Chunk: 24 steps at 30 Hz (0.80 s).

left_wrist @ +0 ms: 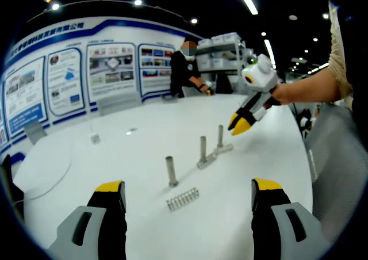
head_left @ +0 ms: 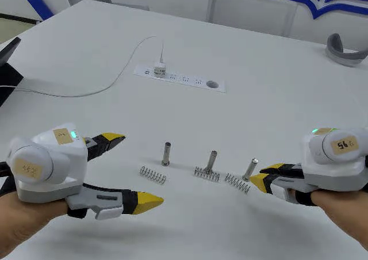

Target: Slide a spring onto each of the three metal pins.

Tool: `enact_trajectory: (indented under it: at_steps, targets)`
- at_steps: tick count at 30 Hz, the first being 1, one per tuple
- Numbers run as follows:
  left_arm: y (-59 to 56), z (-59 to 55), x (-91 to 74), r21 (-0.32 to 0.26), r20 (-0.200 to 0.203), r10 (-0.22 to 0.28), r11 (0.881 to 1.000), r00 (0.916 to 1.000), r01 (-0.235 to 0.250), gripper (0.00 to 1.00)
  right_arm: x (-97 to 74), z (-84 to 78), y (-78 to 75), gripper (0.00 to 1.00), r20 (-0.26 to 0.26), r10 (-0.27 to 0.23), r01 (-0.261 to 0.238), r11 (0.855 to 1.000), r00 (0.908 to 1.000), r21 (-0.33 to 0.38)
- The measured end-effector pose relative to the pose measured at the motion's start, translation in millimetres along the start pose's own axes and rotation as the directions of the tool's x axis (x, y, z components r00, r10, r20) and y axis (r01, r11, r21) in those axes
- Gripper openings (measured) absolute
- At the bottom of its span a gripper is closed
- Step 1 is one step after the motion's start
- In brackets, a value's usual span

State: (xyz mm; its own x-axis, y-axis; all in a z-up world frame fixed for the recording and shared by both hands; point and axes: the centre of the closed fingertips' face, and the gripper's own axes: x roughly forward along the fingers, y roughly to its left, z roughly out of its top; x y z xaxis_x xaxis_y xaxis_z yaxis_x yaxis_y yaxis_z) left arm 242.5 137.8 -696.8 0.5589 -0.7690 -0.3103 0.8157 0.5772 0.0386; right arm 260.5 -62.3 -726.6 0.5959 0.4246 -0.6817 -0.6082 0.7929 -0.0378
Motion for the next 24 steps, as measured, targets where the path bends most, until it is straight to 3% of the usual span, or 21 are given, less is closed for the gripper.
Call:
enact_trajectory:
  at_steps: [14, 24]
  targets:
    - [-0.6, -1.6, 0.3, -0.004, -0.004, 0.0, 1.0, 1.0, 0.0, 0.91, 16.6, -14.4, 11.0, 0.16, -0.043, 0.088, -0.091, 0.991, 0.9953, -0.093]
    - [-1.2, -1.5, -0.2, -0.003, -0.009, -0.004, 1.0, 0.9999, 0.004, 0.91, 25.6, -21.9, 12.5, 0.16, -0.07, 0.121, -0.128, 0.985, 0.9902, -0.114]
